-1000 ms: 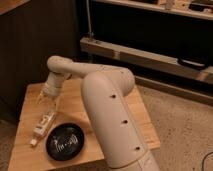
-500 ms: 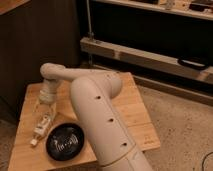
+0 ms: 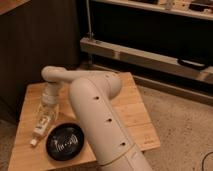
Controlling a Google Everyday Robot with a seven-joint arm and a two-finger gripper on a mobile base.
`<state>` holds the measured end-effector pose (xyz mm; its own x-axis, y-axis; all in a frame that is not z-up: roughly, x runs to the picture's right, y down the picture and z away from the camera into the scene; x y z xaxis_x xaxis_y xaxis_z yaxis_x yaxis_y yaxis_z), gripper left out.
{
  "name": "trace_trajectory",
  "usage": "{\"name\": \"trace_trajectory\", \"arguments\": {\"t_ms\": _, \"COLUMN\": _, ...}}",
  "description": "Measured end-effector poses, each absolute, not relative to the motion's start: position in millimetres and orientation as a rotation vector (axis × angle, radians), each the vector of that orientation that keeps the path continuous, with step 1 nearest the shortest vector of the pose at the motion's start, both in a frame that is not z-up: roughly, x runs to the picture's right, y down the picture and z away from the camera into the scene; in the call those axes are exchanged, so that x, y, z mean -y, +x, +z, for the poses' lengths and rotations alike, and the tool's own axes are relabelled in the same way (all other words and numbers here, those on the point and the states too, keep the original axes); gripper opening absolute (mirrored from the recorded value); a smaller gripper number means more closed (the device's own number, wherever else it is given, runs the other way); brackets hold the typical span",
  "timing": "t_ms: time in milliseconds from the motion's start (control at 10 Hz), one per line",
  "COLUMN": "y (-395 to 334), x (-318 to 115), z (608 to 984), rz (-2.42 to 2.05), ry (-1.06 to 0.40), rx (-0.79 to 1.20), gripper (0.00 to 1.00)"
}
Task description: Place the bottle in the ceramic bowl
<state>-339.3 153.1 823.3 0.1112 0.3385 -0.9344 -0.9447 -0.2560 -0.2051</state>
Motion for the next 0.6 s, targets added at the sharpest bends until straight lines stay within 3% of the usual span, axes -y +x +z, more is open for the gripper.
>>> {"name": "trace_trajectory", "arguments": {"t_ms": 600, "y": -341.9, "x": -157.7, "z": 826.8, "rz": 1.485, "ry": -1.2, "rx": -0.736, "gripper": 0.65}}
